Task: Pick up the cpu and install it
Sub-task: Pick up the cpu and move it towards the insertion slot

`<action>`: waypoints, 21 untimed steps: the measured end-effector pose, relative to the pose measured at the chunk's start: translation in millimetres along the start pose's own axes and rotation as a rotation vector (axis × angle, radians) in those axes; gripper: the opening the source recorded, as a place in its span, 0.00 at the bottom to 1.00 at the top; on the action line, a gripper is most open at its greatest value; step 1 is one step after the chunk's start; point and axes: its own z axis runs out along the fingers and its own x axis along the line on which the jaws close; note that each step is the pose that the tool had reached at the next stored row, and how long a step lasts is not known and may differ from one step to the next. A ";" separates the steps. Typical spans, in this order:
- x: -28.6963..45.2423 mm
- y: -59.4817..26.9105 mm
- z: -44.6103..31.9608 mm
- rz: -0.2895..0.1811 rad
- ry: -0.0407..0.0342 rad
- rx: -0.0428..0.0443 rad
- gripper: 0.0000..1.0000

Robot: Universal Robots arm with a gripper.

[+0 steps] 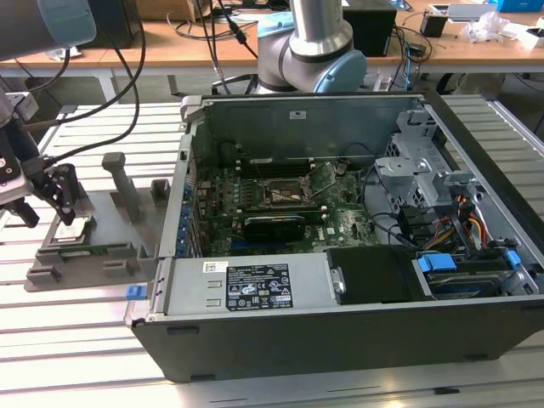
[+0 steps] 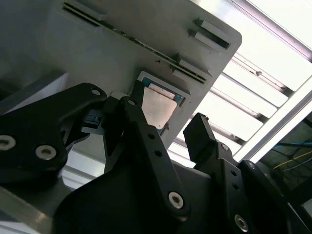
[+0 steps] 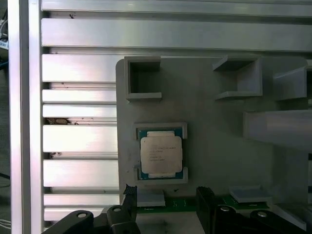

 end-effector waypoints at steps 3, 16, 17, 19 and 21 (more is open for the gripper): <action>-0.1 0.0 1.0 0.000 -0.0001 0.0007 0.60; -0.5 0.1 5.3 0.000 0.0000 0.0043 0.60; -0.5 0.2 5.7 0.000 0.0000 0.0048 0.60; -0.5 0.2 6.5 0.000 0.0000 0.0053 0.60; -0.6 0.2 7.8 0.000 0.0000 0.0064 0.60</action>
